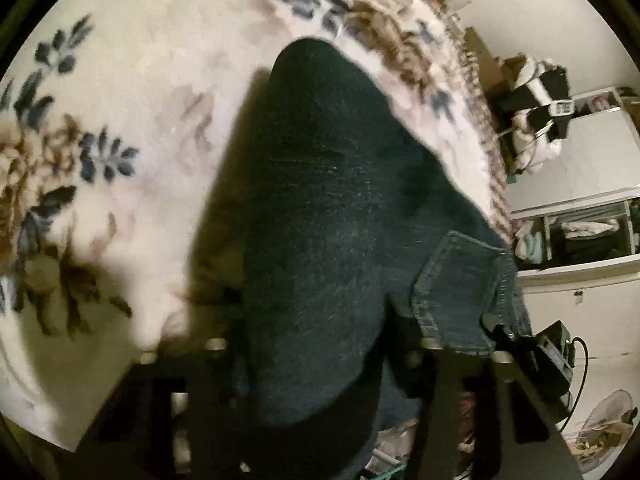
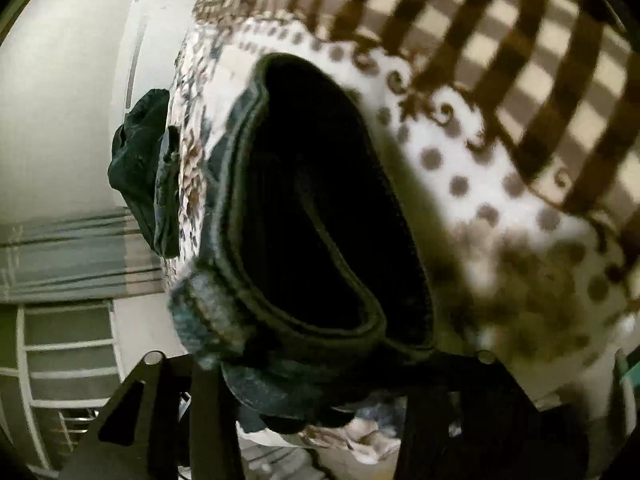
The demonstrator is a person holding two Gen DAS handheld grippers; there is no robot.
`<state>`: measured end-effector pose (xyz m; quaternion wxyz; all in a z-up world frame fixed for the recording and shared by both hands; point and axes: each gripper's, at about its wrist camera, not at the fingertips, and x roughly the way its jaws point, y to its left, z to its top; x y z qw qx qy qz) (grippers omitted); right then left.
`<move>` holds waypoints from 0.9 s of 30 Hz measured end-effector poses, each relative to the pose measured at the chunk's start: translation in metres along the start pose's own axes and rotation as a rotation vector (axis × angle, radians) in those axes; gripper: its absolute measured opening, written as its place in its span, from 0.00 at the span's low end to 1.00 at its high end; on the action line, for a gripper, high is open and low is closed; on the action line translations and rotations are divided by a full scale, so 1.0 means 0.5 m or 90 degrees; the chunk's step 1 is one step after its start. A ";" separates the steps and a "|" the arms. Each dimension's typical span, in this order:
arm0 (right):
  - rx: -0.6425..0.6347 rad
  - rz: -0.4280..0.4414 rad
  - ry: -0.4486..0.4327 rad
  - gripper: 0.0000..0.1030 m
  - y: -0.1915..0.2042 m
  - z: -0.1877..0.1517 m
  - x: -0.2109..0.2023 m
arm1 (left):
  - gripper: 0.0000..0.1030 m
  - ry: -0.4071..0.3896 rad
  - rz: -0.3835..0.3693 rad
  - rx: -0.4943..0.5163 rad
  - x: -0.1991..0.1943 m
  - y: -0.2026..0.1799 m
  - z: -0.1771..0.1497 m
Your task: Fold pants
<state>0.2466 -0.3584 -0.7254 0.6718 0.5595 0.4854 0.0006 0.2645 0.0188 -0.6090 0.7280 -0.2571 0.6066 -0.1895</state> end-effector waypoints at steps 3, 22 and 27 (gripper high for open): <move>-0.006 -0.004 -0.002 0.39 0.030 -0.005 -0.008 | 0.29 -0.022 -0.015 0.021 -0.034 -0.011 -0.010; -0.129 0.074 0.042 0.36 0.369 0.048 -0.104 | 0.25 -0.126 -0.052 0.010 -0.323 -0.136 0.115; -0.153 0.098 0.021 0.36 0.519 0.099 -0.049 | 0.25 -0.161 -0.059 0.028 -0.375 -0.140 0.266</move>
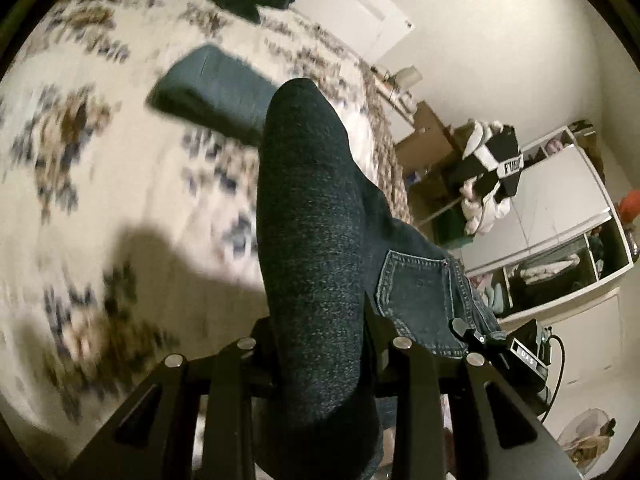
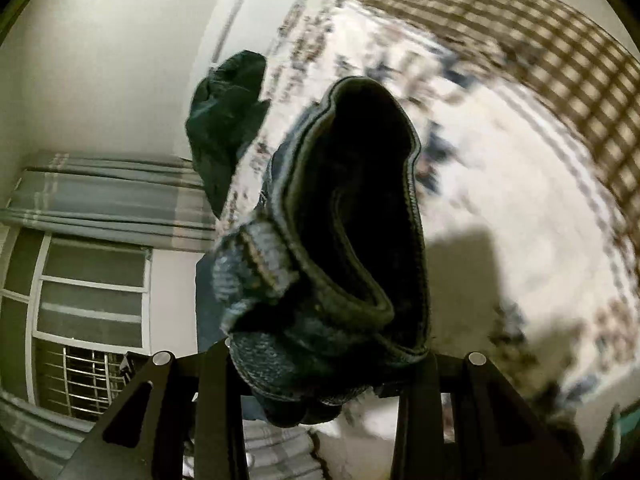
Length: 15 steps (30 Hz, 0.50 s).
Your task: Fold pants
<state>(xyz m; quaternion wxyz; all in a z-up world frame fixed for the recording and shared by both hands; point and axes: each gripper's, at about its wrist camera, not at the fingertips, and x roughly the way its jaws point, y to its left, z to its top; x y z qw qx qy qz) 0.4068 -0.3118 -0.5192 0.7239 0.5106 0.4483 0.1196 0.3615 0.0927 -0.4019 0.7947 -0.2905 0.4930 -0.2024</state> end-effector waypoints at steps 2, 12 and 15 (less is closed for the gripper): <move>-0.005 0.009 -0.014 0.36 0.041 0.028 0.032 | 0.25 -0.008 -0.006 0.007 0.008 0.009 0.070; -0.014 0.033 -0.063 0.36 0.208 0.259 0.370 | 0.25 -0.034 -0.018 0.042 0.113 0.143 0.449; -0.020 0.033 -0.059 0.36 0.225 0.310 0.486 | 0.25 -0.035 -0.012 0.039 0.168 0.215 0.535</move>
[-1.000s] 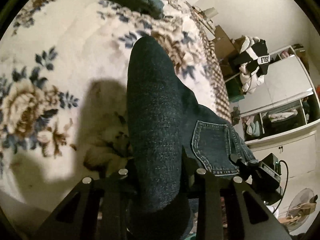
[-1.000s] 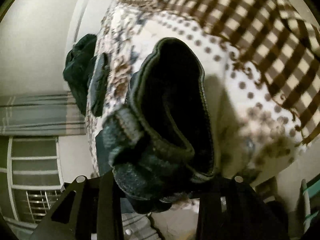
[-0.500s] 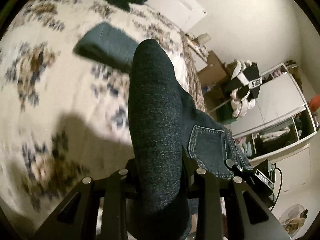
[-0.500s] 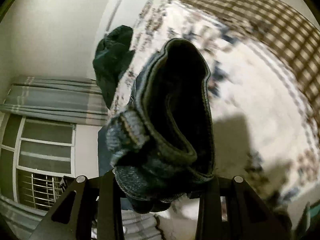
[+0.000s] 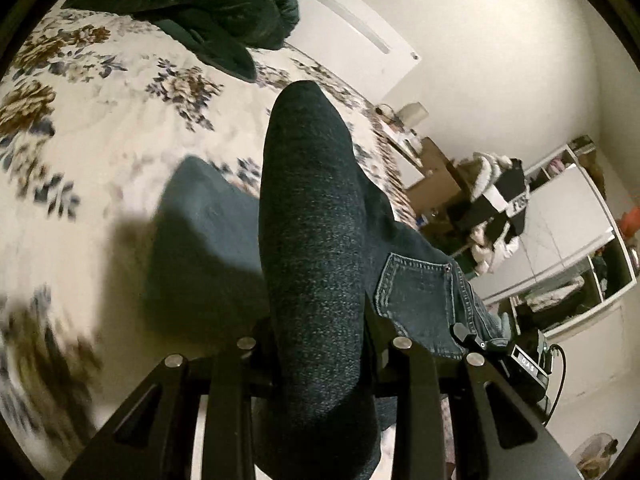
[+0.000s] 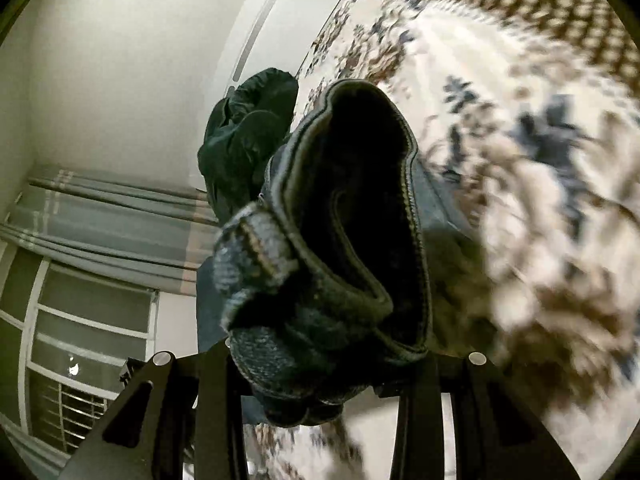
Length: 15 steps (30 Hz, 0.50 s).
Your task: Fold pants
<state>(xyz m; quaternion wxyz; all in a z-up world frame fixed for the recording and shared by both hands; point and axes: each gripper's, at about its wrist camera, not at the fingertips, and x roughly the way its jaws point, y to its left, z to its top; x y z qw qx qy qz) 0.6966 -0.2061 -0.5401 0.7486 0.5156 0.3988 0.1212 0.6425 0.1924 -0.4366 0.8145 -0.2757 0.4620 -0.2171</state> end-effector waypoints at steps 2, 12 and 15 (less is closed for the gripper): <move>-0.002 -0.003 0.006 0.36 -0.006 0.024 0.092 | 0.25 0.005 0.004 -0.006 0.038 0.053 0.036; 0.020 -0.079 0.073 0.48 -0.126 0.065 0.324 | 0.55 0.092 0.088 -0.054 0.182 0.244 0.058; -0.019 -0.139 0.075 0.51 -0.120 0.080 0.299 | 0.62 0.099 0.115 -0.043 0.164 0.233 0.041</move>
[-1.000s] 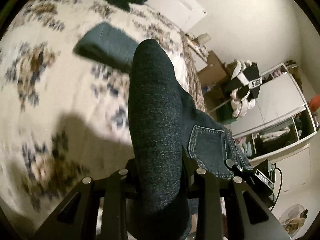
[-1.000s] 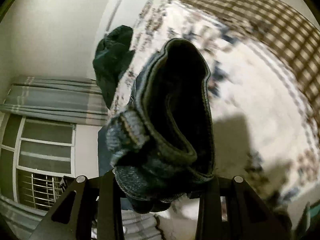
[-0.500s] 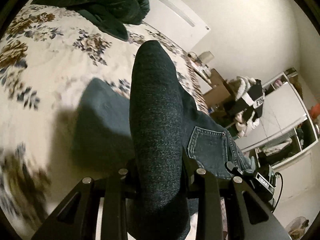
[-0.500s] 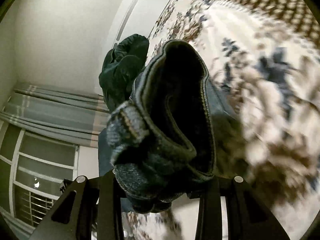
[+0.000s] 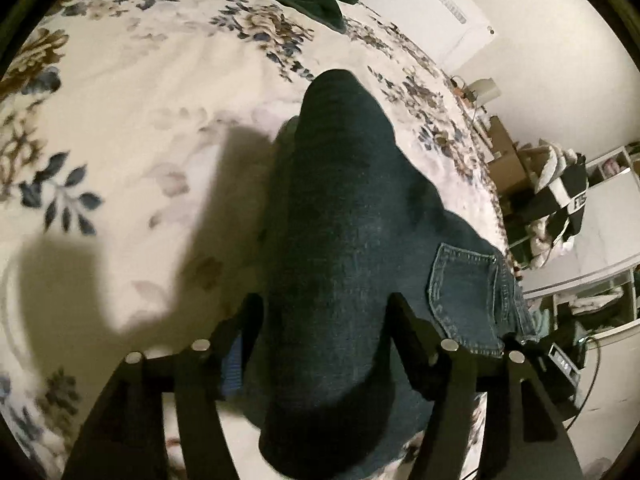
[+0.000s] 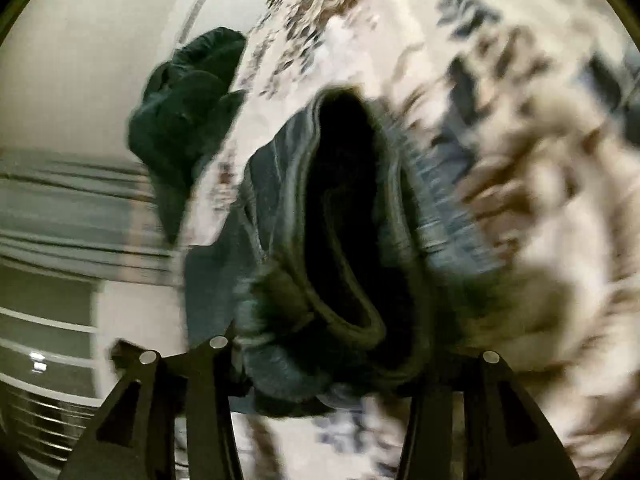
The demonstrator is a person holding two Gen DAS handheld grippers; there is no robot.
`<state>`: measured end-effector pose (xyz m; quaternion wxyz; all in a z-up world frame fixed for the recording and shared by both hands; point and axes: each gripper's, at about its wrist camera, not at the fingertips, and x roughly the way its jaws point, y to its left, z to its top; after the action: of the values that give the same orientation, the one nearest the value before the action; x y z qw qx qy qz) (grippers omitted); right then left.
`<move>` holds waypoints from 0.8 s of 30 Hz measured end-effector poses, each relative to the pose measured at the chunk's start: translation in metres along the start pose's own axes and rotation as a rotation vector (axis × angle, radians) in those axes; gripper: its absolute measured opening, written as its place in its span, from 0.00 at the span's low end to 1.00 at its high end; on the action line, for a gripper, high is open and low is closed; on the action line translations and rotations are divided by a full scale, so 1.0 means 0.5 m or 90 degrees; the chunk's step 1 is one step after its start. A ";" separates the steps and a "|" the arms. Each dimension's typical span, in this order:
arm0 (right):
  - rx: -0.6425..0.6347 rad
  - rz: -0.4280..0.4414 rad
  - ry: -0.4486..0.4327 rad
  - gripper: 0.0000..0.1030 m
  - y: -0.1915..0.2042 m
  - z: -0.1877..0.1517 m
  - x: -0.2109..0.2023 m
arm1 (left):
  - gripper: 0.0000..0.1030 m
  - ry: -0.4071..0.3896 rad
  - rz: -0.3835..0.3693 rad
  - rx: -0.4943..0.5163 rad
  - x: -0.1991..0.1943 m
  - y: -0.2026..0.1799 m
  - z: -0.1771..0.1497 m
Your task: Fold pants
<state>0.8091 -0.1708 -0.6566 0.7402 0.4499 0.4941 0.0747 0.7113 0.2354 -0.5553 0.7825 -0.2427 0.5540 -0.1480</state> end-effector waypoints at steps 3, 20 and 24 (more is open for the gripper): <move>-0.059 -0.112 0.004 0.70 0.026 0.008 -0.020 | 0.66 -0.008 0.075 0.031 -0.035 -0.034 -0.018; -0.326 -0.399 -0.104 1.00 0.251 -0.165 -0.238 | 0.87 -0.091 0.294 0.176 -0.173 -0.242 -0.135; -0.350 -0.399 -0.132 1.00 0.301 -0.214 -0.326 | 0.87 -0.115 0.299 0.177 -0.232 -0.288 -0.175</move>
<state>0.6923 -0.1103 -0.4484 0.8651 0.0693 0.4917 -0.0702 0.5947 0.1535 -0.4083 0.8672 -0.0105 0.4975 -0.0153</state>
